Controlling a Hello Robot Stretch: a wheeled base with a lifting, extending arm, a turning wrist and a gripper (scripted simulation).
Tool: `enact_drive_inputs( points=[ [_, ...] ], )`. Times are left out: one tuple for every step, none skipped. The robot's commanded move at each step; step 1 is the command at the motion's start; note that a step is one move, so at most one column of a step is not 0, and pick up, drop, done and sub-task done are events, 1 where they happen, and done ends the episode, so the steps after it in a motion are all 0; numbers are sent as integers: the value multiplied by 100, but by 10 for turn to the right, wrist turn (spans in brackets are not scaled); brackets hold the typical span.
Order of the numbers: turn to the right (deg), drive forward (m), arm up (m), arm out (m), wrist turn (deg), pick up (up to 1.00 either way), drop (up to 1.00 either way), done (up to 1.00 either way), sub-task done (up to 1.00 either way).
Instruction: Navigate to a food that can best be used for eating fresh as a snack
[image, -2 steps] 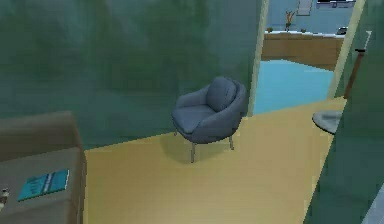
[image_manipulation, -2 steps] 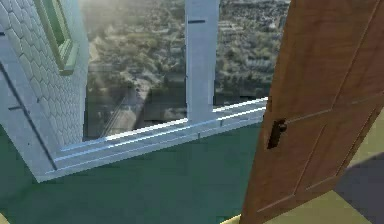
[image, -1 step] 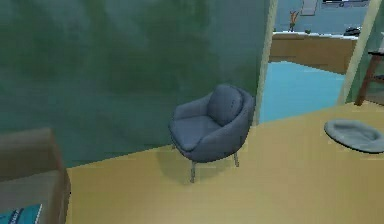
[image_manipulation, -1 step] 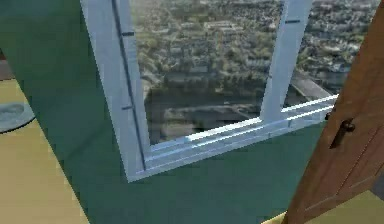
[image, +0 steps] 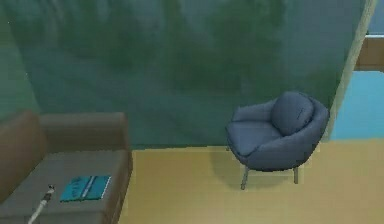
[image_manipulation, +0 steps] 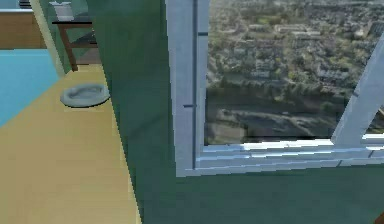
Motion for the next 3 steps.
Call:
enact_drive_inputs(
  points=[
    [0,30,0,0,0,0,0,0,0],
    [450,0,0,0,0,0,0,0,0],
    [150,0,0,0,0,0,0,0,0]
  ],
)
